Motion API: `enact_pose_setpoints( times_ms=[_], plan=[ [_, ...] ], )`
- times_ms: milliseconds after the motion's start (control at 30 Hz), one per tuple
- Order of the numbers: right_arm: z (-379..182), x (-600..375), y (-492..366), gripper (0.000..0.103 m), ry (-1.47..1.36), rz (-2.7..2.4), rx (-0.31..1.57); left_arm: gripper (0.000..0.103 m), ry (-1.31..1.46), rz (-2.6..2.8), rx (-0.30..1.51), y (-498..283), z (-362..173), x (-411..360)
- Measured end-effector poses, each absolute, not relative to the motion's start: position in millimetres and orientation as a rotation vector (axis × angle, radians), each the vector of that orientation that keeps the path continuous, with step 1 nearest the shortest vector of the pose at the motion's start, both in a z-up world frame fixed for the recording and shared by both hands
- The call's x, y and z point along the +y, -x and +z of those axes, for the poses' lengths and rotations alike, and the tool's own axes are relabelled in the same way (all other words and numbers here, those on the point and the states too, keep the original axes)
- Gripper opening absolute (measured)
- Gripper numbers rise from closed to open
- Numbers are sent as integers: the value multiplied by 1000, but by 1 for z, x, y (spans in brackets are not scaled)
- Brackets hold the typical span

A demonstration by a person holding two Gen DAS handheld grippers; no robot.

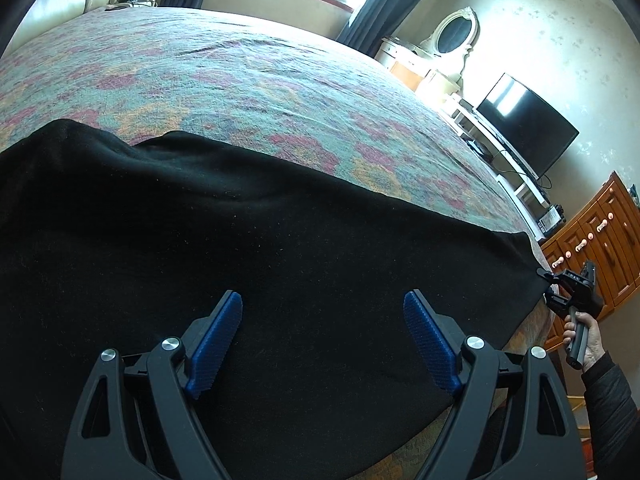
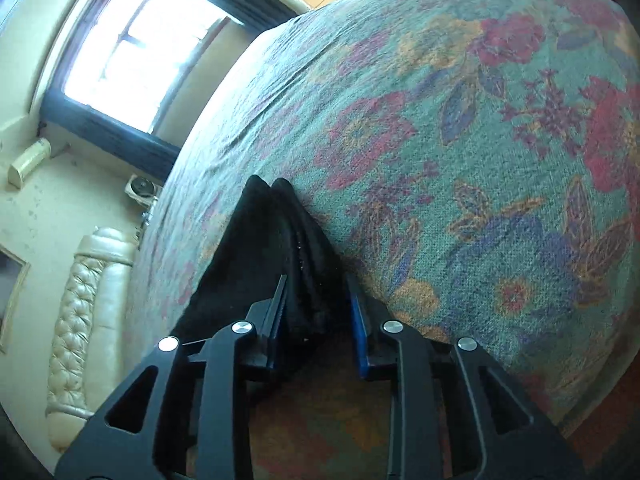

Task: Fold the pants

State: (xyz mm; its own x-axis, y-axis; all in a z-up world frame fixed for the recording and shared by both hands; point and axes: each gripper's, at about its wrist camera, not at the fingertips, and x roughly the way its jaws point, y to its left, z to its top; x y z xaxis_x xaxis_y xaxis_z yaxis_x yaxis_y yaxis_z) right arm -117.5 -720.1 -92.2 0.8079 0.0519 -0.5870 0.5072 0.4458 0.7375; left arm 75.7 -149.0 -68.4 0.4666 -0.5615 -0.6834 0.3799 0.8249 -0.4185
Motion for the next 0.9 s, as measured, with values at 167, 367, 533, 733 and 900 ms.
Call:
enact_pose_setpoints(
  times_ms=[167, 367, 533, 733, 900],
  plan=[
    [-93, -717, 155, 63, -1296, -311, 421, 82, 280, -560, 896, -72, -57, -118],
    [-114, -688, 145, 64, -1387, -209, 395, 82, 335, -512, 891, -66, -52, -84],
    [-118, -685, 126, 64, -1369, -209, 345, 82, 343, -504, 892, -58, -51, -74],
    [-105, -680, 114, 52, -1249, -257, 362, 82, 370, -495, 903, -55, -54, -66],
    [-116, -679, 101, 12, -1225, -328, 434, 82, 357, -501, 910, -54, -54, -69]
  ],
)
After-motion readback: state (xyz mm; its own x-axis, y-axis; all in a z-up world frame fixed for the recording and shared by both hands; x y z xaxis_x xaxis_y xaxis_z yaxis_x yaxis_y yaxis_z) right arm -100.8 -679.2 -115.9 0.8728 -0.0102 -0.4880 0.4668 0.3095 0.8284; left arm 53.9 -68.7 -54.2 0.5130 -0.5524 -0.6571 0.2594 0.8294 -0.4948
